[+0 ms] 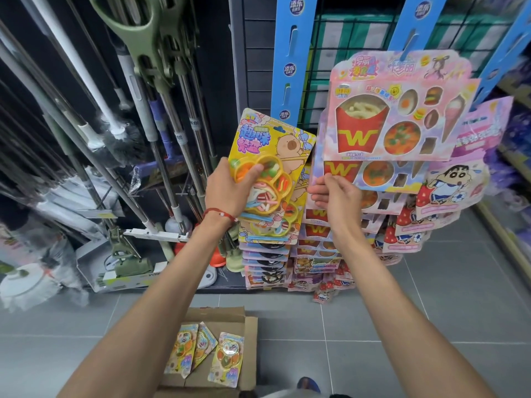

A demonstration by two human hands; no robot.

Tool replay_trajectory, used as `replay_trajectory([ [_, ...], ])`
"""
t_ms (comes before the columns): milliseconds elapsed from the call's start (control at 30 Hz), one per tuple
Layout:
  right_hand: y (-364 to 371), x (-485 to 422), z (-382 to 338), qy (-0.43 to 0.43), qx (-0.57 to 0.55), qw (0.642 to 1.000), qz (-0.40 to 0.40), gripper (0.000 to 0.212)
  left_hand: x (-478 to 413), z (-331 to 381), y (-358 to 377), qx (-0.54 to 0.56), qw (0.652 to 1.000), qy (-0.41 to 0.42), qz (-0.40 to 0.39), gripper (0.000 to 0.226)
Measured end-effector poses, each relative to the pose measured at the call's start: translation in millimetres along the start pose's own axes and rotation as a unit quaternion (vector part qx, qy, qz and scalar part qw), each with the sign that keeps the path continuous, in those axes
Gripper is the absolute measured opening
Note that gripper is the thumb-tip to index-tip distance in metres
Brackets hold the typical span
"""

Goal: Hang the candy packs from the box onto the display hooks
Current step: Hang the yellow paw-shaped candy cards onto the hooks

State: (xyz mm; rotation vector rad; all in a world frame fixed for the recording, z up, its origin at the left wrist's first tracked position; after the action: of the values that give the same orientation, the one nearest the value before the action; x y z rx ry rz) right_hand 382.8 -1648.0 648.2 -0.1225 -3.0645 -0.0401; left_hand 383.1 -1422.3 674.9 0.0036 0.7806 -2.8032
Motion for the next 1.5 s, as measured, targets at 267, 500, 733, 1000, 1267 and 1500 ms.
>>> replay_trajectory([
  [267, -5, 0, 1, 0.007, -0.005, 1.0, 0.0, 0.025, -6, 0, 2, -0.005, 1.0, -0.001, -0.012, 0.052],
  [500, -6, 0, 2, 0.011, -0.001, 1.0, -0.002, 0.025, -14, 1, -5, -0.007, 1.0, 0.011, -0.022, 0.054],
  [733, -6, 0, 0, 0.011, -0.004, 1.0, -0.005, 0.024, -17, 1, -8, -0.017, 0.999, 0.029, -0.013, 0.055],
  [1000, -6, 1, -2, 0.017, -0.008, 1.0, -0.006, 0.024, -23, 5, 3, 0.005, 0.999, 0.032, -0.038, 0.048],
  [1267, -5, 4, -3, 0.023, -0.004, 1.0, -0.006, 0.024, -22, -12, 3, 0.03, 0.998, 0.01, -0.046, 0.048],
  [1500, -4, 6, -3, 0.028, -0.005, 1.0, 0.006, 0.023, -22, -14, 4, 0.049, 0.998, 0.003, -0.045, 0.048],
])
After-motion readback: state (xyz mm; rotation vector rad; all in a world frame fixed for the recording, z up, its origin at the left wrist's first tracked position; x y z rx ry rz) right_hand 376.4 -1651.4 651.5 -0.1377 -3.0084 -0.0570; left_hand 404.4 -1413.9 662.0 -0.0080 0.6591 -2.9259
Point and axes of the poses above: each hand's wrist, its own x-axis away from the middle knuckle, its own y-axis out of the palm, z = x × y, the point moved 4 cm from there along -x, towards the middle knuckle, and after that the axes turned 10 degrees about -z, right-handed, at the moved point
